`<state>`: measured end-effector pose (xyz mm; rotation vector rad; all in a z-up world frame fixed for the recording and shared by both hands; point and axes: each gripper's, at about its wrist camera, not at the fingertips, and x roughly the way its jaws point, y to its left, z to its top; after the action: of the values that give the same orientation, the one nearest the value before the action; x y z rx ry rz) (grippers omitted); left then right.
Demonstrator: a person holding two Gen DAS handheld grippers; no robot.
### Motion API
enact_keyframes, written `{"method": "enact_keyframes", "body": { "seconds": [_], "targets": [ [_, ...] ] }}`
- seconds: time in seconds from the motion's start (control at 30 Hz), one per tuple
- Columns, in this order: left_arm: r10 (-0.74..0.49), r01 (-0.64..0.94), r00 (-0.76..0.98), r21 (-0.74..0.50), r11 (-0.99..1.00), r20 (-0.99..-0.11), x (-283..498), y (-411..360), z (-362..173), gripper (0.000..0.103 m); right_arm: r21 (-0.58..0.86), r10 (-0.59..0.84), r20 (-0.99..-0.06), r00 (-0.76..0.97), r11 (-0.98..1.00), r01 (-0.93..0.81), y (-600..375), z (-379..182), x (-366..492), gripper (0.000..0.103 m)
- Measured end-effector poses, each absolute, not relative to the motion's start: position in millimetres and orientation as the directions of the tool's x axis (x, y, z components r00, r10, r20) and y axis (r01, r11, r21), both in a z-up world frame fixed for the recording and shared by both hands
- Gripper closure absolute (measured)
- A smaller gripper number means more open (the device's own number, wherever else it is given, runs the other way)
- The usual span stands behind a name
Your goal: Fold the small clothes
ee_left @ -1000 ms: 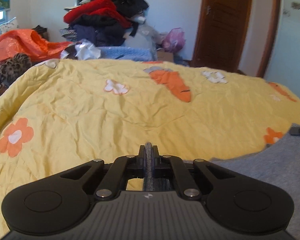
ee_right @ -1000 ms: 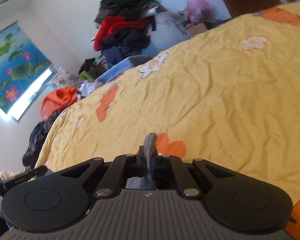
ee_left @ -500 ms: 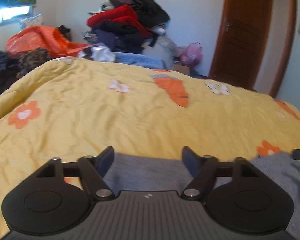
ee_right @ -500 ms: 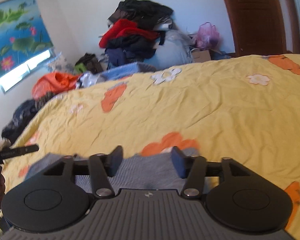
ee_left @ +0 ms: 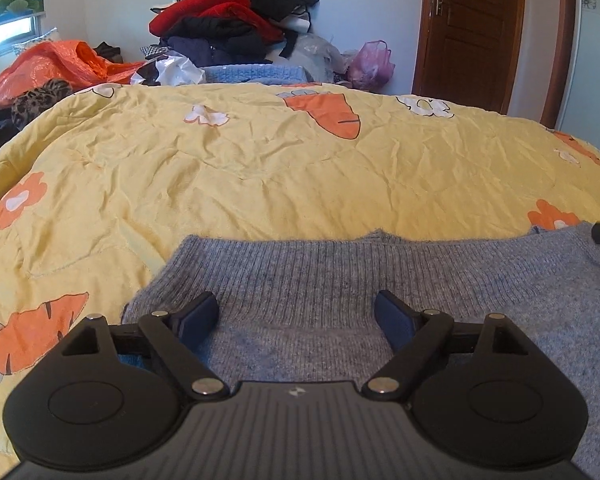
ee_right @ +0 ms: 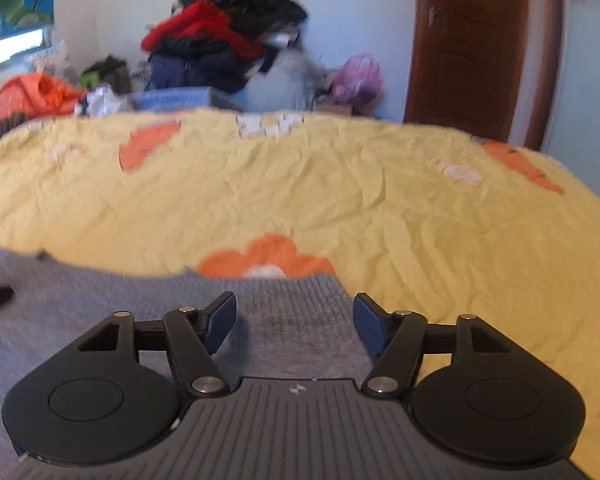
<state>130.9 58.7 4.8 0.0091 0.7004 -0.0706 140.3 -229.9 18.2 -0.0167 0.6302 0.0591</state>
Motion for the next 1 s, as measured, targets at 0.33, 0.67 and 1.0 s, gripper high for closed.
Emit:
{"method": "enact_keyframes", "body": {
  "seconds": [0.33, 0.67, 1.0],
  "targets": [
    [-0.068, 0.07, 0.762, -0.022, 0.997, -0.644, 130.5, 58.8, 4.8, 0.015, 0.076, 0.294, -0.662, 0.69, 0.941, -0.329, -124.9, 14.8, 147.8, 0.025],
    [-0.016, -0.008, 0.795, -0.036, 0.999, -0.607, 110.3, 76.0, 18.2, 0.014, 0.016, 0.256, -0.649, 0.716, 0.946, -0.323, -116.4, -11.5, 146.9, 0.007],
    [-0.096, -0.271, 0.843, -0.572, 0.774, -0.529, -84.1, 165.2, 39.9, 0.014, 0.008, 0.245, -0.643, 0.726, 0.95, -0.314, -116.3, -8.3, 142.3, 0.01]
  ]
}}
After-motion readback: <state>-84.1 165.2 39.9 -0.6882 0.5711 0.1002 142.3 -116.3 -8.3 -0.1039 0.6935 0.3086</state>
